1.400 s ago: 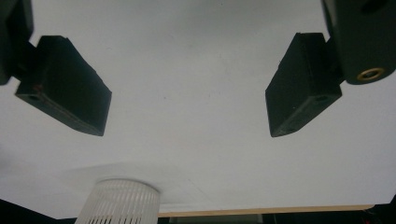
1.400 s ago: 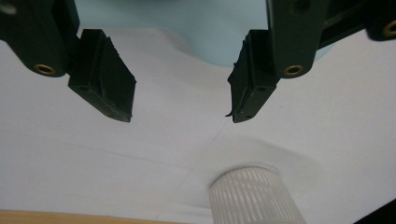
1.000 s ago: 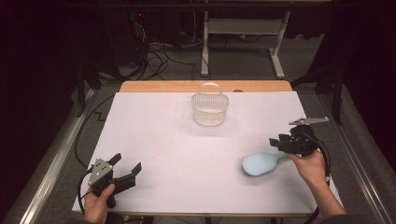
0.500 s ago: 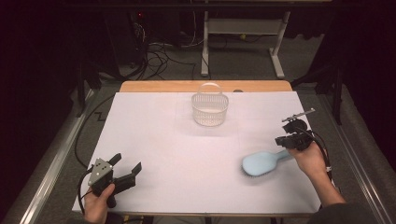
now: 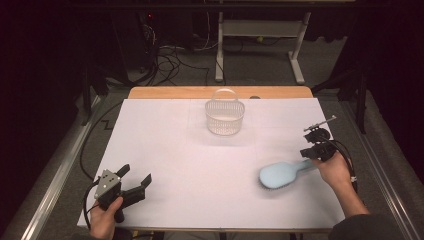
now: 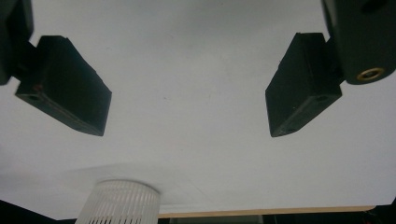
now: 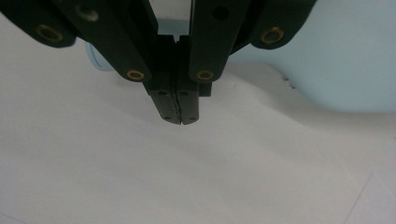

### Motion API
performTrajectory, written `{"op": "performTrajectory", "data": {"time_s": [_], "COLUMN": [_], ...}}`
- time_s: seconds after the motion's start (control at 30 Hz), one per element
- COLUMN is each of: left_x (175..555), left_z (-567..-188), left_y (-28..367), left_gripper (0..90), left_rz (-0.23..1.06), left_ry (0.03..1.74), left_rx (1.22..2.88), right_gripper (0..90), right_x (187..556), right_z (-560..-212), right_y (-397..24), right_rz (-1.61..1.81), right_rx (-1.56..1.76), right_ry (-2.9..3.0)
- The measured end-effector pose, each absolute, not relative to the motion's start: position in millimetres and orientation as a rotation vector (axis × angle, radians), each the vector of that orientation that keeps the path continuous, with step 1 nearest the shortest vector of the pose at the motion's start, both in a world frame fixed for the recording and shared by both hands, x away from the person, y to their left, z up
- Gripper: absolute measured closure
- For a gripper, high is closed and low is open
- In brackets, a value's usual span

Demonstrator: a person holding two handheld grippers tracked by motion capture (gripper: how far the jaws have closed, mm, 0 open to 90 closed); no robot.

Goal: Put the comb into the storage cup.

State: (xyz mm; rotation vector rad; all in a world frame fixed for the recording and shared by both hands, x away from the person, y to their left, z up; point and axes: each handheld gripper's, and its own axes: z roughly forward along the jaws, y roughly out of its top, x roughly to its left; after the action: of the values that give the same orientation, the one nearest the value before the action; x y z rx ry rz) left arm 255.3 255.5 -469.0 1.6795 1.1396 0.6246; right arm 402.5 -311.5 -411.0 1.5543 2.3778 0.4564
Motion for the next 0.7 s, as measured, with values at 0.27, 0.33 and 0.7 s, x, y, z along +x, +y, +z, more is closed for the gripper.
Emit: {"op": "performTrajectory", "data": {"time_s": [0.27, 0.33, 0.7], "left_x": [255.3, 255.4, 256.1], "left_z": [-469.0, -469.0, -469.4], "left_y": [255.6, 255.6, 255.6], "left_gripper": [15.5, 15.5, 15.5], "left_rz": [0.625, 0.626, 0.625], "left_ry": [1.140, 1.141, 1.144], "left_rx": [1.680, 1.681, 1.681], "right_gripper": [90.0, 90.0, 90.0], "right_x": [399.9, 399.0, 390.1], "right_z": [-418.4, -419.1, -422.1], "right_y": [-318.3, -320.2, -323.9], "right_rz": [0.434, 0.438, 0.442], "right_rx": [1.575, 1.579, 1.564], "right_ry": [2.378, 2.379, 2.397]}}
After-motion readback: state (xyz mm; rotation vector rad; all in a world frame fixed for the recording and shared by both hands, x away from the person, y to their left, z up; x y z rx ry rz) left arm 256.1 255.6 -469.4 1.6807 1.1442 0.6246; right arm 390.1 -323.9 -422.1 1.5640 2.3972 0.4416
